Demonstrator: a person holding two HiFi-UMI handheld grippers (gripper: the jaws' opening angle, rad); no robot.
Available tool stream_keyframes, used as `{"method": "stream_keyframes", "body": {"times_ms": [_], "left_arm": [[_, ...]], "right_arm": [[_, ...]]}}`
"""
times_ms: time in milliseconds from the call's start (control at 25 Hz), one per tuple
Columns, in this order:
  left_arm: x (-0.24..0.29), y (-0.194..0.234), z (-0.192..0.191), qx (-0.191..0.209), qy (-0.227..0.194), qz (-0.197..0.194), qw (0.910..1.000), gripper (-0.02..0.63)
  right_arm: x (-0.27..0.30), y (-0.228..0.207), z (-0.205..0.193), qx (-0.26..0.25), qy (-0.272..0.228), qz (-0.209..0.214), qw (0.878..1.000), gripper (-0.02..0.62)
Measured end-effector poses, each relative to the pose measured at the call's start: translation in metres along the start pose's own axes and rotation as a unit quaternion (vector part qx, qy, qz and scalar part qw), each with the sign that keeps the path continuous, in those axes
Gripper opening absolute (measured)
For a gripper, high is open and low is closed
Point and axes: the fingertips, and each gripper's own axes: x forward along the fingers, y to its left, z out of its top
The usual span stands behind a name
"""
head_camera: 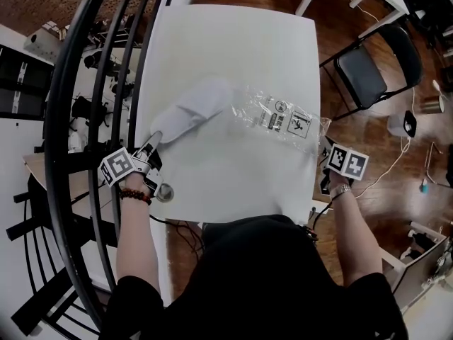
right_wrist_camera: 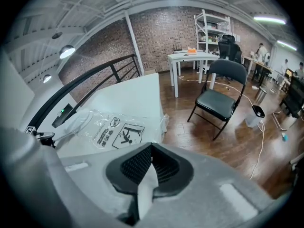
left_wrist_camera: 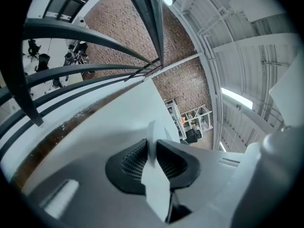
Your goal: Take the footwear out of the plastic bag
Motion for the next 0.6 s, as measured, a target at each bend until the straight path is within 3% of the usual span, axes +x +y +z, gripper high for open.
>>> {"method": "stream_keyframes", "body": {"times_ms": [360, 480, 600], "left_arm": [[-0.001, 0.008, 0.006, -0.023, -0.029, 0.016, 0.9992, 0.08], [0.001, 0.008, -0.003, 0.005, -0.012, 0.034, 0.9993, 0.098], [0.003, 0.009, -0.01, 0.064, 0.019, 0.069, 0.9954, 0.134]], "right_arm": [[-0.001, 0.01, -0.008, 0.002, 0.009, 0.012, 1.0, -0.006], [-0.002, 0.016, -0.009, -0.001, 0.01, 0.019, 1.0, 0.006], [-0.004, 0.019, -0.009, -0.013, 0.012, 0.025, 1.0, 0.04]]}}
